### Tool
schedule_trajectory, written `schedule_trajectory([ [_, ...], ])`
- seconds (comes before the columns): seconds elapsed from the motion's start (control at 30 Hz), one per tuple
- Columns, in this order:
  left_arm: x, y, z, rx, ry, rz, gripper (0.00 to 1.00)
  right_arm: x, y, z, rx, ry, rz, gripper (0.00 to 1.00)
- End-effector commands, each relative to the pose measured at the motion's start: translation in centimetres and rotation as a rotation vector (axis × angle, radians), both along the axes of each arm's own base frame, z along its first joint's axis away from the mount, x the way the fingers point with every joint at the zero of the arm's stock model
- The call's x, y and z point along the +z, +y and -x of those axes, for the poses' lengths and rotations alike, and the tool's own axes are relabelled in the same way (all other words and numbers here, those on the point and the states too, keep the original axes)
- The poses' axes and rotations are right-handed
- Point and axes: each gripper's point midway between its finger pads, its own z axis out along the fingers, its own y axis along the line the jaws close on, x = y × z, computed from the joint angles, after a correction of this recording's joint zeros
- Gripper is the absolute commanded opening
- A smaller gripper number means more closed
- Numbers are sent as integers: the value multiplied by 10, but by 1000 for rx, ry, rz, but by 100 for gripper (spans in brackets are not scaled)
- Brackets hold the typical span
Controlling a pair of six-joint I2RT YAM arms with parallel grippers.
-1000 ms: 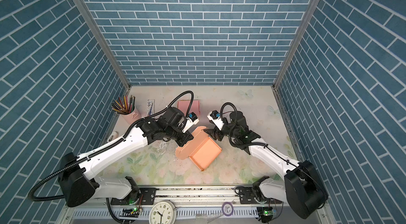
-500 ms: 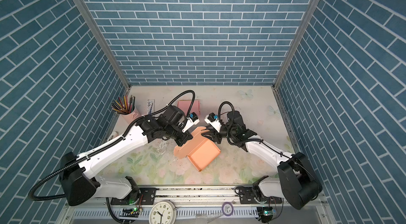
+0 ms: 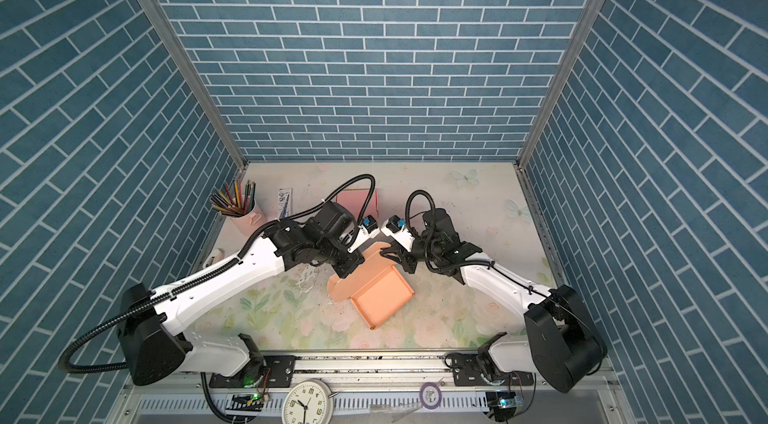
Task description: Fold the paper box
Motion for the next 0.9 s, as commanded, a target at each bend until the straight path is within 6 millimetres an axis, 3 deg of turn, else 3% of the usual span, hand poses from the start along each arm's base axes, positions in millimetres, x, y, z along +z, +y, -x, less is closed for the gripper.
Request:
schedule_trajectory([
  [0.0,6,0,-2,-18,-36,-4,8,-2,-3,1,3,-42,27,12],
  [0.27,3,5,-6,23,-52,-13,23,-8,-10,-1,-38,-56,55,9],
  [0.53,-9,7,-4,92,-2,39,62,-15,-21,-1,-101,-62,69,6],
  [0.87,-13,24,-23,271,57,232,69,-10,-41,-1,-245,-85,26,6],
])
